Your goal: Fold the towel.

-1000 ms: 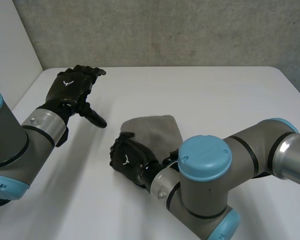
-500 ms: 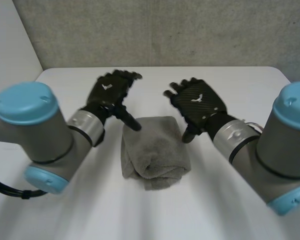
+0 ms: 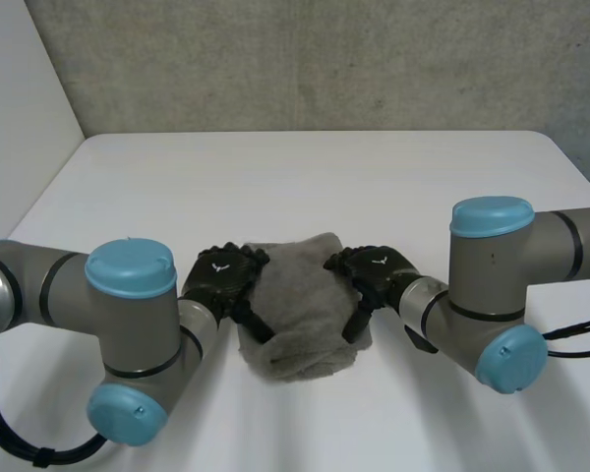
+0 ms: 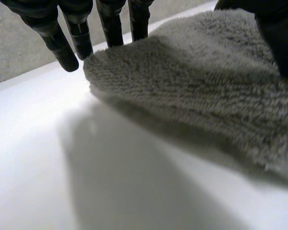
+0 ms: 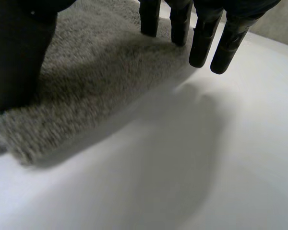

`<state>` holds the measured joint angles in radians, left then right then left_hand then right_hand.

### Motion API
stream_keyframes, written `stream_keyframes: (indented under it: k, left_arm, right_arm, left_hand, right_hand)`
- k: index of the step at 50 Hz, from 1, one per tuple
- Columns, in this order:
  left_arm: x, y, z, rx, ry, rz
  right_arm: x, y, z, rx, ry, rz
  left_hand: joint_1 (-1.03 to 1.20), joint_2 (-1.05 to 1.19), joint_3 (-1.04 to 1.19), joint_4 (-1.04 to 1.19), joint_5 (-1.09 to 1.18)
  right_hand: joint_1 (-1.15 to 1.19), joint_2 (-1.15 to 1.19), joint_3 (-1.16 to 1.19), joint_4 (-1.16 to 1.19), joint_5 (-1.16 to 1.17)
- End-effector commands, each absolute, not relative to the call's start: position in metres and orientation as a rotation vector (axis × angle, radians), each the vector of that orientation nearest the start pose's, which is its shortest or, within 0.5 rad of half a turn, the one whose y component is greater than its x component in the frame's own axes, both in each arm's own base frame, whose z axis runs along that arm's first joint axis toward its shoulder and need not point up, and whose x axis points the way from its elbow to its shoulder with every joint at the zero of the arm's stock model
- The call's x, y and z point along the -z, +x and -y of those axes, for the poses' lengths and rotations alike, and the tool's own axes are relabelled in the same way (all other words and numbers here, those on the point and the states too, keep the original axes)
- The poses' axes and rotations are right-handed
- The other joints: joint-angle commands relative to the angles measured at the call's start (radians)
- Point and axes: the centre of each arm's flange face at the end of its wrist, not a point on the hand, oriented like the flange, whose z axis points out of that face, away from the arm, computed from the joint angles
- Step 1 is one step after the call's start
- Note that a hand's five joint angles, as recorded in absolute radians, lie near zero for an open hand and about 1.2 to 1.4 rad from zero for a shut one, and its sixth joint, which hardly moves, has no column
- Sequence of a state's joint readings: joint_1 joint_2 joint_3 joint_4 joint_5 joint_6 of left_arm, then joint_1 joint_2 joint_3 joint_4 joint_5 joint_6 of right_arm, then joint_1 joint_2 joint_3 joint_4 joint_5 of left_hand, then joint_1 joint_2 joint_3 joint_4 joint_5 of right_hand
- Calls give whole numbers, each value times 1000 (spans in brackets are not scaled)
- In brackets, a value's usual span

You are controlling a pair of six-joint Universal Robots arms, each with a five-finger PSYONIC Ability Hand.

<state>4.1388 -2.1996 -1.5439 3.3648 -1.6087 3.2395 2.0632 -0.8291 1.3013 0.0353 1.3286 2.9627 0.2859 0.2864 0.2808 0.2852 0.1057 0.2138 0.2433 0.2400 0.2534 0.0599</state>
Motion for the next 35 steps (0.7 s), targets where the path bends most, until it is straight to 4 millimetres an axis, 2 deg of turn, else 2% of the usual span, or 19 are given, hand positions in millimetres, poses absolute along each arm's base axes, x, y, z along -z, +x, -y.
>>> stream_keyframes:
  k: [1,5,9,10,11,12,13,14,15,16,17,18,19,20,21,22,23,27,35]
  left_arm:
    - [-107,-300,247,1823,932,-2625]
    - [-111,-301,248,1855,925,-2613]
    - [-121,-302,251,1899,916,-2594]
    - [-132,-303,253,1942,901,-2570]
    - [-149,-302,254,2001,884,-2539]
    - [-149,-302,254,2002,884,-2539]
    - [-168,-302,256,2075,861,-2498]
    - [-168,-302,256,2075,861,-2497]
    - [-186,-301,256,2145,840,-2453]
    - [-205,-301,256,2219,819,-2408]
    - [-205,-301,256,2220,819,-2407]
    - [-224,-302,255,2291,799,-2360]
    - [-250,-300,254,2385,760,-2296]
    - [-250,-300,254,2386,760,-2295]
    - [-274,-297,250,2470,724,-2240]
    - [-274,-297,250,2471,723,-2240]
    - [-292,-294,246,2523,690,-2216]
    - [-327,-276,243,2579,573,-2212]
    - [-345,-260,244,2526,430,-2352]
  right_arm:
    - [-117,321,274,1368,-967,-2216]
    - [-124,321,273,1386,-964,-2204]
    - [-149,320,272,1453,-951,-2165]
    - [-161,320,271,1486,-946,-2141]
    - [-161,320,271,1486,-946,-2141]
    - [-179,319,271,1534,-937,-2108]
    - [-179,319,271,1535,-937,-2107]
    - [-202,318,269,1597,-924,-2064]
    - [-228,313,270,1677,-902,-2020]
    - [-228,313,270,1678,-902,-2020]
    - [-252,309,269,1750,-880,-1974]
    - [-279,305,267,1833,-847,-1915]
    - [-279,305,267,1833,-847,-1914]
    - [-298,299,268,1906,-810,-1888]
    - [-298,299,268,1906,-810,-1887]
    - [-317,288,270,1995,-750,-1882]
    - [-330,278,273,2074,-680,-1897]
    - [-341,265,275,2170,-571,-1953]
    - [-342,257,275,2200,-501,-2021]
  left_hand:
    - [-17,-17,-11,-16,-11]
    - [-25,-26,-20,-25,-20]
    - [-31,-32,-26,-31,-26]
    - [-31,-32,-26,-31,-26]
    - [-40,-40,-35,-39,-34]
    - [-40,-41,-35,-39,-34]
    - [-46,-46,-41,-45,-40]
    - [-46,-46,-41,-45,-40]
    - [-49,-49,-44,-48,-43]
    - [-58,-58,-52,-57,-52]
    - [-58,-58,-53,-57,-52]
    - [-61,-61,-55,-60,-55]
    - [-61,-61,-56,-60,-55]
    - [-61,-61,-56,-60,-55]
    - [-58,-58,-53,-57,-52]
    - [-58,-58,-53,-57,-52]
    - [-58,-58,-53,-57,-52]
    - [-49,-49,-44,-48,-43]
    - [-46,-46,-41,-45,-40]
  right_hand:
    - [-39,-69,-65,-79,-60]
    - [-39,-69,-65,-79,-60]
    - [-39,-69,-65,-79,-60]
    - [-39,-69,-65,-79,-60]
    - [-39,-69,-65,-79,-60]
    - [-39,-69,-65,-79,-60]
    - [-39,-69,-65,-79,-60]
    - [-39,-69,-65,-79,-60]
    - [-39,-69,-65,-79,-60]
    - [-39,-69,-65,-79,-60]
    - [-39,-69,-65,-79,-60]
    - [-39,-69,-65,-79,-60]
    - [-39,-69,-65,-79,-60]
    - [-39,-69,-65,-79,-60]
    - [-39,-69,-65,-79,-60]
    - [-39,-69,-65,-79,-60]
    - [-39,-69,-65,-79,-60]
    - [-39,-69,-65,-79,-60]
    - [-39,-69,-65,-79,-60]
